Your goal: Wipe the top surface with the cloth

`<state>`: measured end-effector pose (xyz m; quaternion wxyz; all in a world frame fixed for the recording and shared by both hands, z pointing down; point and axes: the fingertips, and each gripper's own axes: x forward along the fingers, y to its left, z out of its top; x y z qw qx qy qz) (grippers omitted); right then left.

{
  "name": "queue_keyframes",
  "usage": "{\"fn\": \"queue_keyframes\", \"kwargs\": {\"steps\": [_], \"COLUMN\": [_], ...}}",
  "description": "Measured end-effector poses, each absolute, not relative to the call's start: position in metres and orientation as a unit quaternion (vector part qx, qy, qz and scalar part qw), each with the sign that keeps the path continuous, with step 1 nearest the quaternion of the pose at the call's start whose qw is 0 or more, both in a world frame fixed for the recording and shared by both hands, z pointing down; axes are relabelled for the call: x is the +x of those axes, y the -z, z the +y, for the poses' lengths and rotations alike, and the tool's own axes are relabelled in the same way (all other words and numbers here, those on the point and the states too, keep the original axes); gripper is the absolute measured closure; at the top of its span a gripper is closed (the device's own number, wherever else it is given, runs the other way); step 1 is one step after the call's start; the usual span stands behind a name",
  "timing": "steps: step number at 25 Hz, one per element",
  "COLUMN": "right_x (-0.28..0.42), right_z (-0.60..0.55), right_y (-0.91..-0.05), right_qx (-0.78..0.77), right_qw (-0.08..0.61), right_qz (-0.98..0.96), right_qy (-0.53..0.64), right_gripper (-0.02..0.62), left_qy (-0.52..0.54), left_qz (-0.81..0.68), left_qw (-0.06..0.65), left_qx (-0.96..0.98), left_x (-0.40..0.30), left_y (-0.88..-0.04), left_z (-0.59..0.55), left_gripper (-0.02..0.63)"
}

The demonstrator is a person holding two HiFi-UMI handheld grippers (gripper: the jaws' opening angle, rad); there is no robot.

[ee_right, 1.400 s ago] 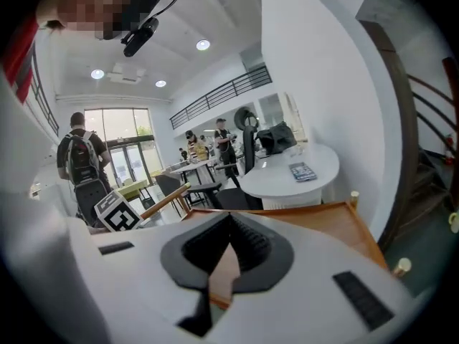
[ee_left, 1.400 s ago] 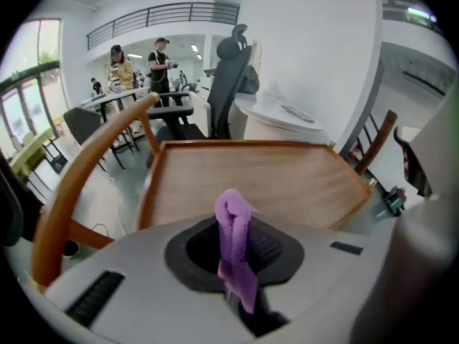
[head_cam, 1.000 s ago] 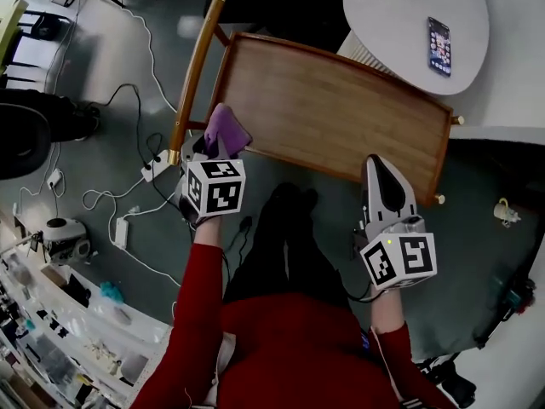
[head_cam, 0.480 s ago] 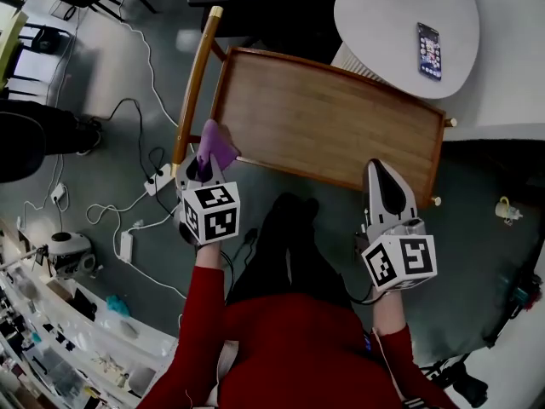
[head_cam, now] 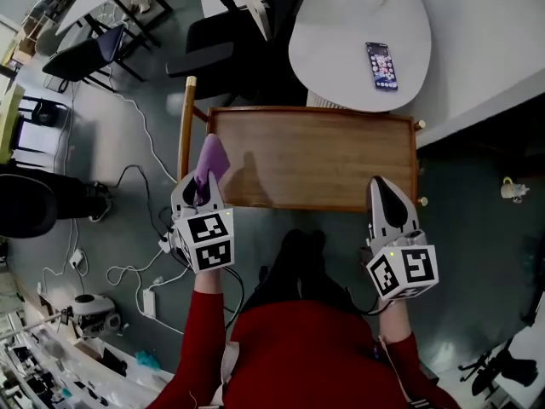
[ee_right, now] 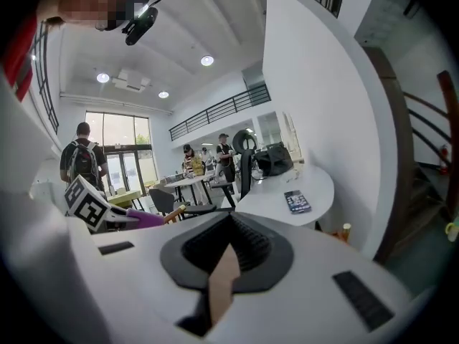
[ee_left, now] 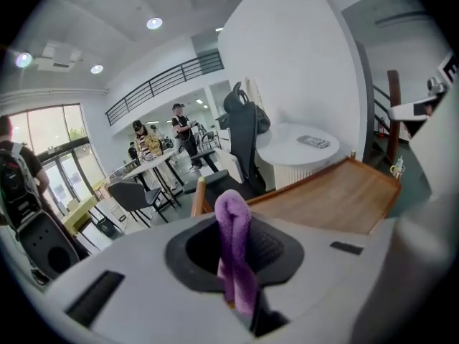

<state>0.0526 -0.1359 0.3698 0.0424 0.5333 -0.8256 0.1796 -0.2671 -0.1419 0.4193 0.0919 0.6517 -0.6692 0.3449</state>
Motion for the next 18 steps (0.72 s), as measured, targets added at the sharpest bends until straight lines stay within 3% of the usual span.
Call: {"fn": "queue_keyframes", "kwargs": {"steps": [5,12,18], "right_x": [0.067,0.071,0.073], "right_z": [-0.129,-0.13,-0.127], "right_y": [-0.358,-0.324,-0.304], "right_qx": [0.554,0.56,0.558], "right_qw": [0.033,-0.002,-0.021], "right_qz": [-0.814,-0.819,-0.824], "right_qy": [-0.17,-0.126,-0.101], "right_gripper": [0.583,0.583,0.583], "left_qy": [-0.304,-0.159,-0.07], "left_qz": [-0.646,-0.546,-0.458], "left_qw": [0.071,-0.007,-0.018], "left_qx": [0.696,0.823,0.886], "left_x": [-0.23,-0.14,-0.061], "left_y": [-0.391,-0.327,-0.299], "left_z": [-0.171,-0.181,-0.161], "left_gripper": [0.553,0.552,0.552]}}
